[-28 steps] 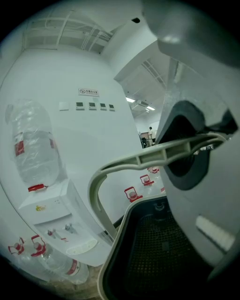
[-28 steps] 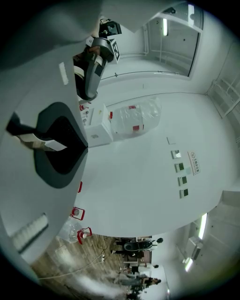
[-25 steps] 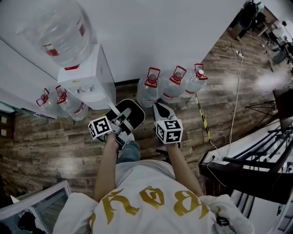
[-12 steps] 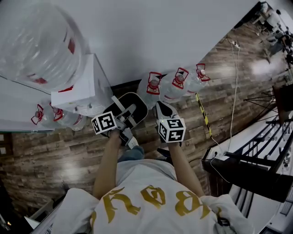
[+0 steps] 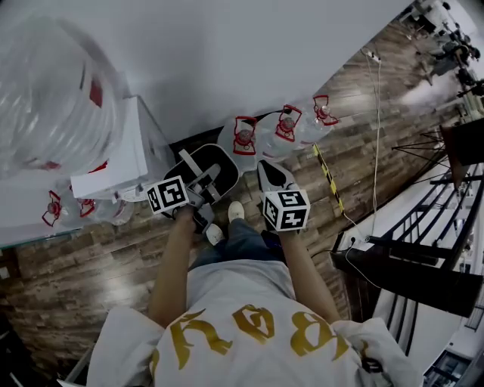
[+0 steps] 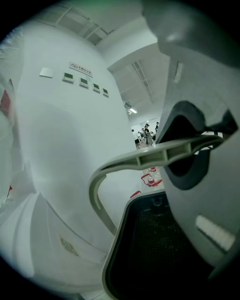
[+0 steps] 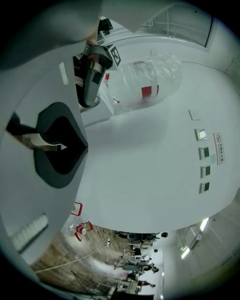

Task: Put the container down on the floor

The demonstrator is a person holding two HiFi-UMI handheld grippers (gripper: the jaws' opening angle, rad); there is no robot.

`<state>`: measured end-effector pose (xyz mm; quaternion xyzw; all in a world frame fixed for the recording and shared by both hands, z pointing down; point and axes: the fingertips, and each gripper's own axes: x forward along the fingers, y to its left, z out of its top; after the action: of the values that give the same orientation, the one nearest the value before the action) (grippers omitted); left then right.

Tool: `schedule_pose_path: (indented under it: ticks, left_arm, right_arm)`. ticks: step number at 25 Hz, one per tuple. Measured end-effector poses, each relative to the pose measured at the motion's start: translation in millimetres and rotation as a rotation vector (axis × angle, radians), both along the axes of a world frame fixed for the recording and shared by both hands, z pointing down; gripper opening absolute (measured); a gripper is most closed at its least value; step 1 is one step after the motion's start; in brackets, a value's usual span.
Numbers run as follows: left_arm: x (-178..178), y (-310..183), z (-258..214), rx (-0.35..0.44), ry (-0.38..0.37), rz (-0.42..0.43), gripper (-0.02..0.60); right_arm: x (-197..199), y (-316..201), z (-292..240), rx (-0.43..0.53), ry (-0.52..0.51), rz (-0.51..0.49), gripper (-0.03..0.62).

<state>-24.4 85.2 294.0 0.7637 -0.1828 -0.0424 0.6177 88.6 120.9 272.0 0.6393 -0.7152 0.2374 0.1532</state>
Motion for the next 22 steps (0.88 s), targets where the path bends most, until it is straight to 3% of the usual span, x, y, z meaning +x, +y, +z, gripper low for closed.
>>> schedule_pose_path:
  ticks: [12, 22]
  left_arm:
    - [8.1, -26.0, 22.3, -0.028, -0.024, 0.006, 0.026]
    - [9.2, -50.8, 64.8, -0.079, -0.091, 0.024, 0.022]
  right_arm:
    - [-10.6, -48.6, 33.4, -0.042, -0.031, -0.048, 0.025]
    - [-12.9, -83.3, 68.6, -0.107, -0.052, -0.098, 0.025]
